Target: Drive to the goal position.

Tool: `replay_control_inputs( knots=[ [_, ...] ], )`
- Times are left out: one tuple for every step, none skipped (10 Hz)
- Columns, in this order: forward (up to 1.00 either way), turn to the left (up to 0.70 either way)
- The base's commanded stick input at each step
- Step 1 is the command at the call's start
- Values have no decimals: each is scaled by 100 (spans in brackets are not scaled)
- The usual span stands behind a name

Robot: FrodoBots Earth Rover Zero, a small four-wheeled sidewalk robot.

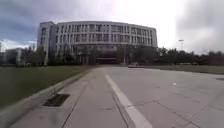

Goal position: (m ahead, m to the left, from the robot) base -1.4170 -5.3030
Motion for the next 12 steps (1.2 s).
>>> replay_control_inputs(
  knots=[
    [70, 0],
    [70, 0],
    [70, 0],
    [70, 0],
    [70, 0],
    [70, 0],
    [70, 0],
    [70, 0],
    [70, 0],
    [70, 0],
    [70, 0],
    [70, 0]
  ],
)
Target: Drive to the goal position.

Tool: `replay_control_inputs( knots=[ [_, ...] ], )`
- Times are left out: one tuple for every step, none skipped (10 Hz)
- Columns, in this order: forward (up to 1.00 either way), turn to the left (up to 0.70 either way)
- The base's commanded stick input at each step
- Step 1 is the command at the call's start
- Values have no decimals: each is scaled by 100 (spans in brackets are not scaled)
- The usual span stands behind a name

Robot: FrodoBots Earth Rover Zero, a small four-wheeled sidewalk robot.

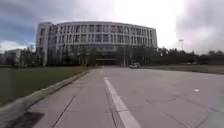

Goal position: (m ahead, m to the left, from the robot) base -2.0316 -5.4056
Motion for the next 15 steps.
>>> replay_control_inputs(
  knots=[
    [70, 0],
    [70, 0],
    [70, 15],
    [70, 31],
    [70, 15],
    [70, 0],
    [70, 0],
    [70, 0],
    [7, 0],
    [6, 0],
    [6, 0],
    [6, 0],
    [6, 0],
    [6, 0],
    [5, 0]
  ],
)
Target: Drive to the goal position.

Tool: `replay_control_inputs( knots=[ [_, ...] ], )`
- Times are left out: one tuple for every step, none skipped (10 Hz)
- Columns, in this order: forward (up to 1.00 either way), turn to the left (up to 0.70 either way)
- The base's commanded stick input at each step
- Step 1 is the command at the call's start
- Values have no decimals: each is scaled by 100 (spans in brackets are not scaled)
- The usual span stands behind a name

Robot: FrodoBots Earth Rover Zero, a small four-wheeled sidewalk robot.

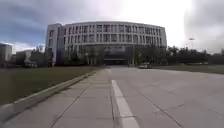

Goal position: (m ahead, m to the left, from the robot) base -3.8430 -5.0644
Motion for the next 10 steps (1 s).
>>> replay_control_inputs(
  knots=[
    [5, 0],
    [5, 0],
    [5, 0],
    [5, 0],
    [5, 0],
    [5, 0],
    [5, 0],
    [5, 0],
    [5, 0],
    [5, 0]
  ],
)
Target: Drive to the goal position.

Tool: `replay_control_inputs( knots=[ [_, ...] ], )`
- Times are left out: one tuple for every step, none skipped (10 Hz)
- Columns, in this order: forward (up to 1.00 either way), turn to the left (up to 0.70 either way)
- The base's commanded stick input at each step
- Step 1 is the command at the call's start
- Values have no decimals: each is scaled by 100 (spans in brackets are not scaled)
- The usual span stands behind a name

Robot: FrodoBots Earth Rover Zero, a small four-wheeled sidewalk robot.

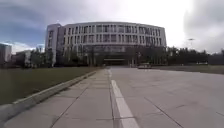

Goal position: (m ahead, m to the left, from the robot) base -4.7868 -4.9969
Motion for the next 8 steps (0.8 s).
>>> replay_control_inputs(
  knots=[
    [5, 0],
    [5, 0],
    [5, 0],
    [5, 0],
    [5, 0],
    [5, 0],
    [5, 0],
    [5, 0]
  ],
)
